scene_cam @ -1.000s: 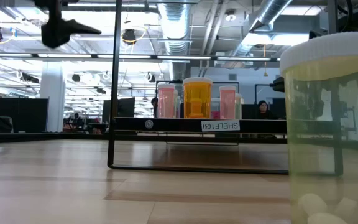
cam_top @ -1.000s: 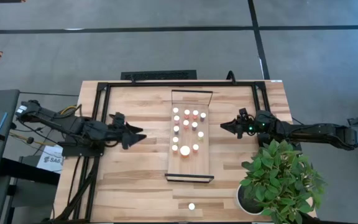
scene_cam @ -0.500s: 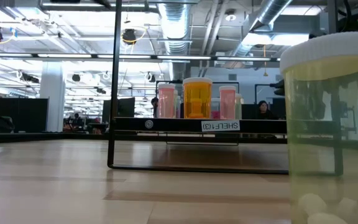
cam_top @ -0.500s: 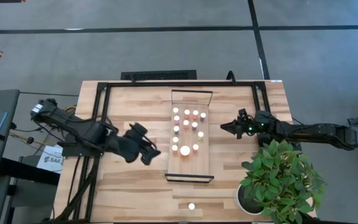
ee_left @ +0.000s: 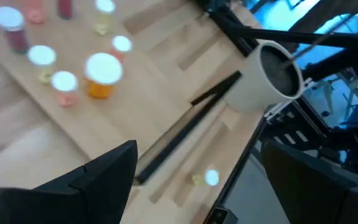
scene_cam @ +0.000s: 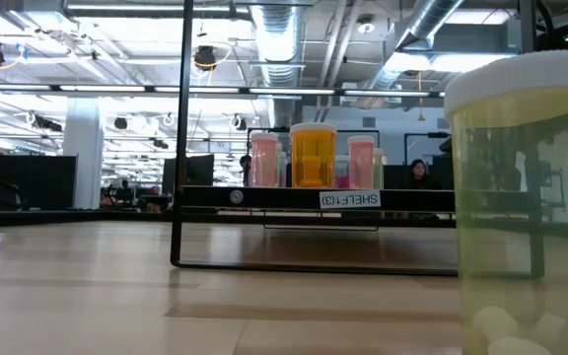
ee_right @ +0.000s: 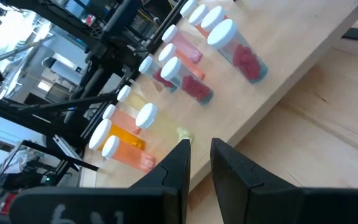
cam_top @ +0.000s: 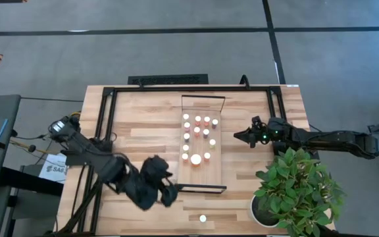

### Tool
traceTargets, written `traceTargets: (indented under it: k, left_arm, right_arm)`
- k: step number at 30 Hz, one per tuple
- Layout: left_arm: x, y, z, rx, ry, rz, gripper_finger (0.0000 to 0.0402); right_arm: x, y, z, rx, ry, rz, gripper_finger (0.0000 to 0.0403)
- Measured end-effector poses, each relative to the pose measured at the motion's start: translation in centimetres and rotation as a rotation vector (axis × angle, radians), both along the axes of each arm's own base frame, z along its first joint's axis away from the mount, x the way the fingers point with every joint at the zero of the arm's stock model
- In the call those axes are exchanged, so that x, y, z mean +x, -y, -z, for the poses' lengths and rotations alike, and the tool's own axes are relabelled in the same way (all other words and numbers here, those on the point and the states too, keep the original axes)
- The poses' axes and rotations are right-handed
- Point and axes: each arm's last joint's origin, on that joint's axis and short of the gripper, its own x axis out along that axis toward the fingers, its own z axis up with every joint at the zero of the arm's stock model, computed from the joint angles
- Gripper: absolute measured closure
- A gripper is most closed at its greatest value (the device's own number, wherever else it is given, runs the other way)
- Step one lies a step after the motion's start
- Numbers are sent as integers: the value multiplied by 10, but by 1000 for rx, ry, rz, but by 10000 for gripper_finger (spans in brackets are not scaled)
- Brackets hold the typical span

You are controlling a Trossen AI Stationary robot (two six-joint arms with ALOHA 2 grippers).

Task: Pick and place medicine bottles onto shelf by color
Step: Put the yellow pill bottle on the shelf

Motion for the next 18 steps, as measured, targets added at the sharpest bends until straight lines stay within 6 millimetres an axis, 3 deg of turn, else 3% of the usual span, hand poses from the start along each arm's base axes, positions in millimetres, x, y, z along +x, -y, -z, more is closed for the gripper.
traceTargets:
  k: [7,18]
  left_arm:
    - [10,46,9,56,86,43,80]
    - [36,108,59,224,214,143,108]
  right_arm:
    - [0,0,0,1,-4,0,317]
    - [-1,0,2,8,-25,0,317]
